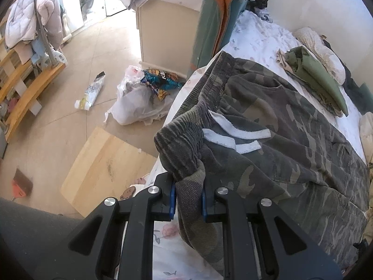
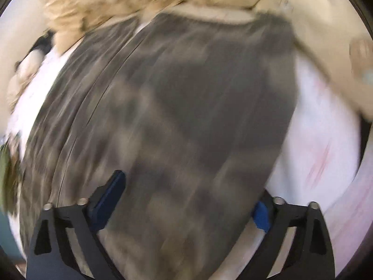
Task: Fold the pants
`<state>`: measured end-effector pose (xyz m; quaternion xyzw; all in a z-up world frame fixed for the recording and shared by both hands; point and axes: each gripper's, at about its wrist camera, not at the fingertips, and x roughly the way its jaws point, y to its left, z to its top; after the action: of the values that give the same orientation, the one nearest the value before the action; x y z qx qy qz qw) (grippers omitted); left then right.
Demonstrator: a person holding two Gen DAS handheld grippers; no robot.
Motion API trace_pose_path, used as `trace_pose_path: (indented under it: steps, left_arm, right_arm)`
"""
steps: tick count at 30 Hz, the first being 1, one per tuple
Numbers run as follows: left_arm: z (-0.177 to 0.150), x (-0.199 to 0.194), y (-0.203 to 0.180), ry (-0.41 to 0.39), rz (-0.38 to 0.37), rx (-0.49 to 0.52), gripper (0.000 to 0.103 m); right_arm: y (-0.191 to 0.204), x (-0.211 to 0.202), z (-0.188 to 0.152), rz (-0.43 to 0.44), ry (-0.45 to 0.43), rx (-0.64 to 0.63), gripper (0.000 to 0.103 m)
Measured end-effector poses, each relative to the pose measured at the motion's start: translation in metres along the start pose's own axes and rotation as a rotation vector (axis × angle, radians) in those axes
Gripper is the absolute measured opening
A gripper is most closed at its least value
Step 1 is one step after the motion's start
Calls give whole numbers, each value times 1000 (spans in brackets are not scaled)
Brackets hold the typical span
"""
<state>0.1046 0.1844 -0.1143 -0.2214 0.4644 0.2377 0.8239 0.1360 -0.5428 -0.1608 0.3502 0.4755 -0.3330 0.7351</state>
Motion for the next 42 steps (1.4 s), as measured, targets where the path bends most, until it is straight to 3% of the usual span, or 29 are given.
trace_pose_path:
  steps: [3,6,10,16,23,27,35,38,42]
  left_arm:
    - [4,-1,3,8,-3,-18,13]
    - [7,-4,1,15,-11,-17,13]
    - [12,-10,0,39,-21,-26,13]
    - [36,-25,-6,60,-57,-42,11]
    - [58,-22,1,148,-81,-84,11]
    - [75,-16,-6,182,-81,-71,11]
    - [136,6,-57,232,-88,138,11]
    - [170,33,-83,269,-138,219,11]
    - [199,75,-111,268,-118,281,11]
  right_arm:
    - [-22,3,48,-16,-7,69,73]
    - [-41,5,81,-33,-19,63,46]
    - [-65,-9,102,-60,-82,59,2]
    - [-30,-40,122,-17,-214,22,1]
    - [14,-91,161,53,-329,-42,1]
    - [49,-102,187,68,-341,-115,1]
    - [153,-67,236,-4,-285,-338,1]
    - [195,-40,250,-40,-287,-414,1]
    - [262,18,269,-96,-249,-509,1]
